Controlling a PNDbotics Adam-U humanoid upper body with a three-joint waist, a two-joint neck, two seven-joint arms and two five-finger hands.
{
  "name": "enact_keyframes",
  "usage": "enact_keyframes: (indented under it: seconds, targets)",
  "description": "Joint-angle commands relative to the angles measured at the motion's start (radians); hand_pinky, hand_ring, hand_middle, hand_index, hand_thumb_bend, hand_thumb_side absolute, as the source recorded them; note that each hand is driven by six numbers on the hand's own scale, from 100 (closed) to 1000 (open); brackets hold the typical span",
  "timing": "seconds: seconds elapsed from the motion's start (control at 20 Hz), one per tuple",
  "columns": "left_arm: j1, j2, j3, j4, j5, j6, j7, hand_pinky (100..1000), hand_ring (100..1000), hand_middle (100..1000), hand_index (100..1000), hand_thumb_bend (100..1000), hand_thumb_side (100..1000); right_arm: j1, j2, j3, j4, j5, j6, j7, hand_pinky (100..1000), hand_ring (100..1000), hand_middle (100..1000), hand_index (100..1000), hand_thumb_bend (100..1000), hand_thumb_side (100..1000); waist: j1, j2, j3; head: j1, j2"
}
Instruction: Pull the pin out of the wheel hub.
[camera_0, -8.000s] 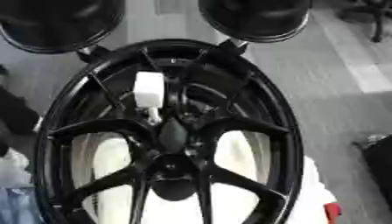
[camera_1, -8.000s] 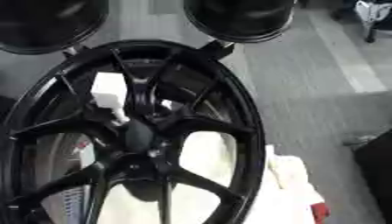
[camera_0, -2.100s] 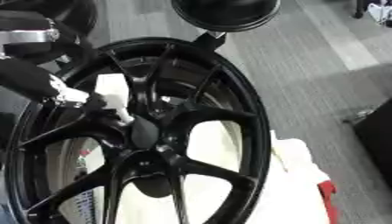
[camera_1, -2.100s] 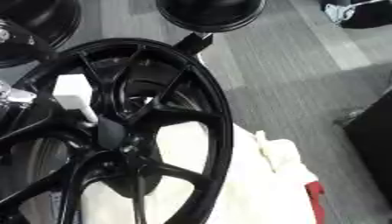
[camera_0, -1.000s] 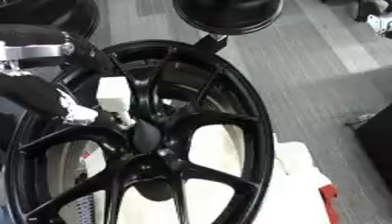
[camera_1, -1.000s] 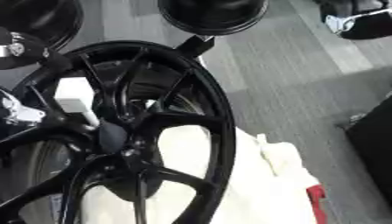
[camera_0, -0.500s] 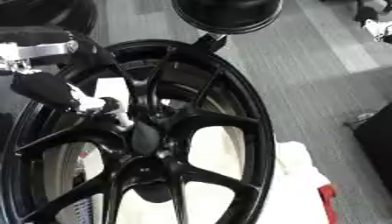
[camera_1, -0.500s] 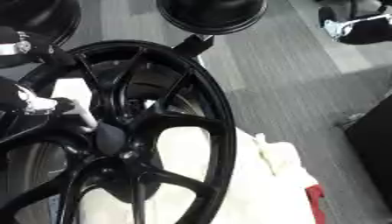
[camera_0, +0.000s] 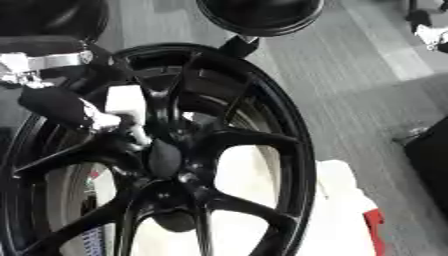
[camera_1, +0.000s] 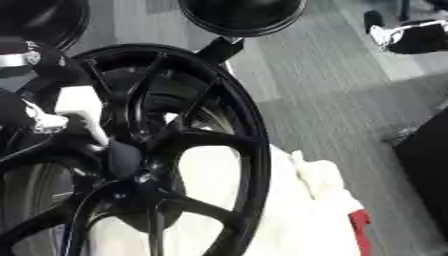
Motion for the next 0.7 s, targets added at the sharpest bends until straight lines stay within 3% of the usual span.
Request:
enact_keyframes:
  seconds: [0.05, 0.3, 0.7]
  targets:
    - [-0.009, 0.016, 0.011, 0.003, 0.015, -0.017, -0.004, 844, 826, 763, 872, 382, 427, -0.008, -0.022, -0.012, -0.003, 0.005, 0.004, -0.008, 874, 729, 648, 776, 100, 268, -0.003, -0.015, -0.003, 0.002, -0.013]
    - [-0.007, 0.012, 0.013, 0.012, 0.035, -0.034, 0.003, 832, 804, 723, 852, 314, 399, -0.007, -0.021, -0.013, 0.001, 0.007, 0.007, -0.011, 874, 730, 649, 776, 100, 269, -0.003, -0.013, -0.005, 0.002, -0.014]
    - [-0.002, 0.017, 0.018, -0.002, 0.118, -0.038, 0.104, 780, 723, 583, 770, 167, 320, -0.004, -0.018, -0.013, 0.009, 0.014, 0.019, -0.020, 873, 728, 647, 776, 100, 276, -0.003, -0.014, -0.004, 0.002, -0.016]
